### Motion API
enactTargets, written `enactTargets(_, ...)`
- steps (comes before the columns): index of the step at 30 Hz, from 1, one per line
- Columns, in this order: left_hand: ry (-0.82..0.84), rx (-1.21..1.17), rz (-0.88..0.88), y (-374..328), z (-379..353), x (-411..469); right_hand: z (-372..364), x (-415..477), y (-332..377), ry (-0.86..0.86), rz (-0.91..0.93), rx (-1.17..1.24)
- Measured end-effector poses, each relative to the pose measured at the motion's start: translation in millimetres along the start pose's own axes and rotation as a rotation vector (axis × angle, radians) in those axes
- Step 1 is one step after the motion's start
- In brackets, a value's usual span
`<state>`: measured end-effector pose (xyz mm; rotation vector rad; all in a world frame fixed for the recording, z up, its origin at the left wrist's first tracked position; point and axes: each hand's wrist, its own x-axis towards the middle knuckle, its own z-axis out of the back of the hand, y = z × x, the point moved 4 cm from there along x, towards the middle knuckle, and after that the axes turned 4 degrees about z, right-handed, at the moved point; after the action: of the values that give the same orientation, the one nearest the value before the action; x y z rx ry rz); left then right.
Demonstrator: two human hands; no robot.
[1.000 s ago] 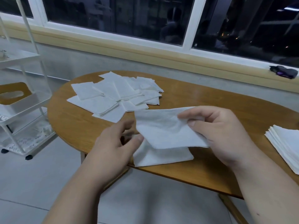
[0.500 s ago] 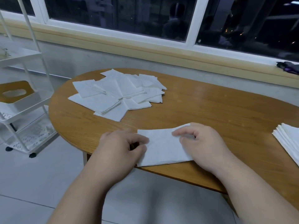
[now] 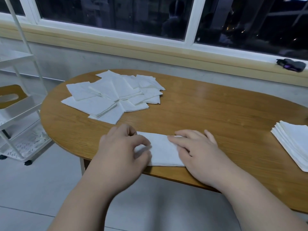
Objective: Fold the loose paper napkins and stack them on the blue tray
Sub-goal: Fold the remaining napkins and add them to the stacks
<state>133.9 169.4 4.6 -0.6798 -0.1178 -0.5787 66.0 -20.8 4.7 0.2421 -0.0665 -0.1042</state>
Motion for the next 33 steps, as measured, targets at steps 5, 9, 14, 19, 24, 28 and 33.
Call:
enactTargets(5,0.071,0.057,-0.144,-22,-18,-5,4,-30,-6,-0.078,-0.077,-0.082)
enactTargets(9,0.092,0.085,-0.178,-37,-32,-14,5,-56,-7,-0.118,-0.119,-0.155)
enactTargets(14,0.137,0.045,-0.211,-48,-41,-22,12,-93,-12,-0.103,-0.132,0.012)
enactTargets(19,0.224,0.036,-0.289,-66,-54,-27,27,-130,-30,-0.03,-0.189,0.331)
enactTargets(24,0.308,-0.015,-0.383,-93,-72,-31,10,-140,-54,-0.007,-0.299,0.751)
enactTargets(28,0.396,-0.1,-0.381,-113,-83,-37,9,-142,-67,-0.182,-0.4,0.915)
enactTargets(33,0.381,-0.271,-0.267,-132,-95,-42,33,-165,-85,-0.261,-0.418,0.849)
